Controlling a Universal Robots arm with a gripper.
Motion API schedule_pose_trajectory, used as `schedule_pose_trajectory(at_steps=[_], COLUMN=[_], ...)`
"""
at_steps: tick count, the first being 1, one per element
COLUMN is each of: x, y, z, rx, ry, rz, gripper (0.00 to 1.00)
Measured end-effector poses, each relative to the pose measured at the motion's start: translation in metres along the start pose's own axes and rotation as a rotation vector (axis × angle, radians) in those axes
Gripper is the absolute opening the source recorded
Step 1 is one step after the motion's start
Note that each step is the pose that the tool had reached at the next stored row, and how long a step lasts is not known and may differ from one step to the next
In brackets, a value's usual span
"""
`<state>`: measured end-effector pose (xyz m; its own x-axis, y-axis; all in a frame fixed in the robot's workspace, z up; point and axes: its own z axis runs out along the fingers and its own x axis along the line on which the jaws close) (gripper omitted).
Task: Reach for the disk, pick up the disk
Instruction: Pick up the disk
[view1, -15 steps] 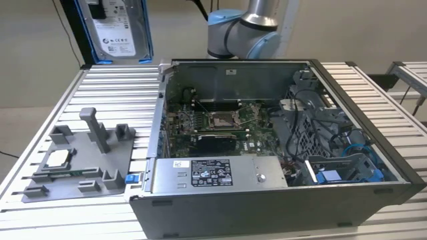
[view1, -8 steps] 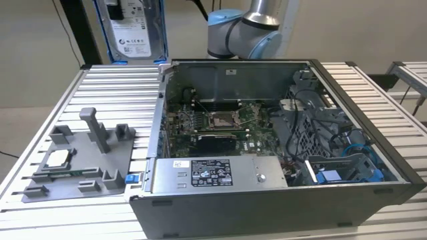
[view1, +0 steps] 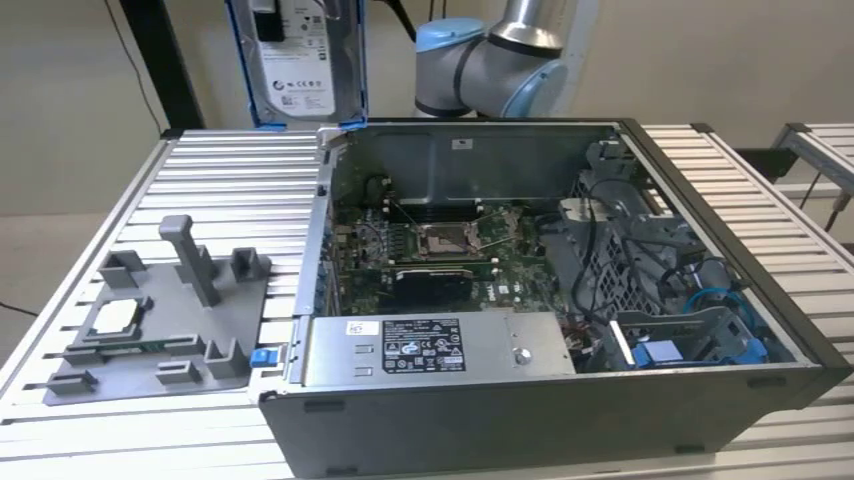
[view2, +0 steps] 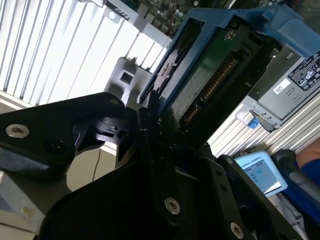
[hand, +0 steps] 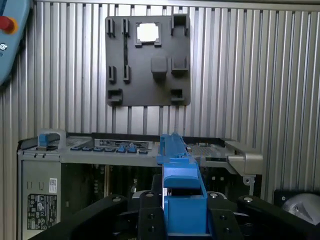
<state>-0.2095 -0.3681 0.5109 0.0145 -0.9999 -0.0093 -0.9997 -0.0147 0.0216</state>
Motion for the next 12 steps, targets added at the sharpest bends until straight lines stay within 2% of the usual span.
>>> schedule_pose_trajectory(at_steps=[12], x=[0.0066], y=[-0.0437], z=[-0.0006], rx=[-0.0028], ry=[-0.0001], rz=[0.000], gripper=[0.00])
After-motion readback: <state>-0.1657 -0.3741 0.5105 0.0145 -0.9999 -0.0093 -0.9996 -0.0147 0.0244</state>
